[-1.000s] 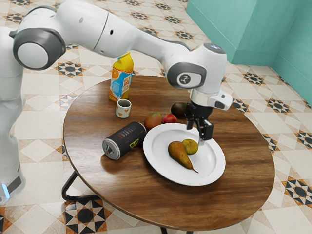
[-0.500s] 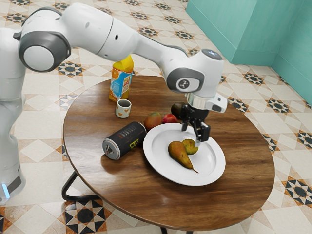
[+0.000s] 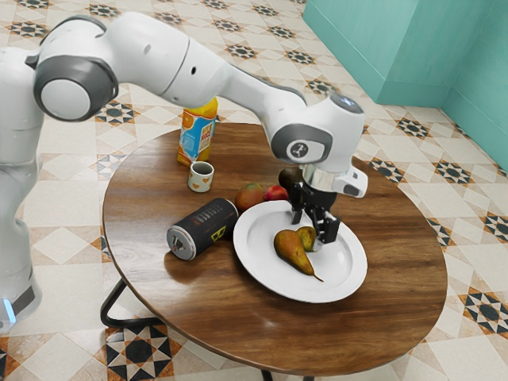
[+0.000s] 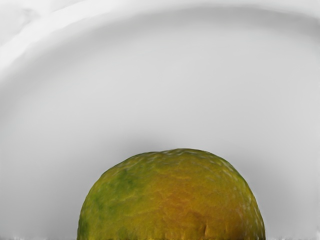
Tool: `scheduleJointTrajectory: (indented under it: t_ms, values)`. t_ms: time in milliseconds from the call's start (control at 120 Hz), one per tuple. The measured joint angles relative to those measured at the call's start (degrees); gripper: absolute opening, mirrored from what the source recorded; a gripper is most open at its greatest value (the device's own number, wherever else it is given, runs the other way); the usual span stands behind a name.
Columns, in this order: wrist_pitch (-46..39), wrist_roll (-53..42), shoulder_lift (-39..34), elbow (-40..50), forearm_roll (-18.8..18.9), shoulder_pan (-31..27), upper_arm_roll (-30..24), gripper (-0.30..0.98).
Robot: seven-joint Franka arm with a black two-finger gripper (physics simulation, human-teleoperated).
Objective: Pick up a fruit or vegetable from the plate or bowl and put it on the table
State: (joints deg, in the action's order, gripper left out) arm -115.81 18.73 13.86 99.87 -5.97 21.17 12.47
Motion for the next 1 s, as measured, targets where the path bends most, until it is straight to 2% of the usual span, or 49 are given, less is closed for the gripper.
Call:
scheduleJointTrajectory:
  t_ms: [800, 875, 1000]
  values:
    - [-1.1, 1.0, 2.1, -0.9, 0.0, 0.6, 0.0, 0.68]
    - [-1.2, 1.0, 2.2, -0.9, 0.0, 0.6, 0.0, 0.6]
    - [-1.1, 1.2, 2.1, -0.9, -0.3, 0.6, 0.1, 0.4]
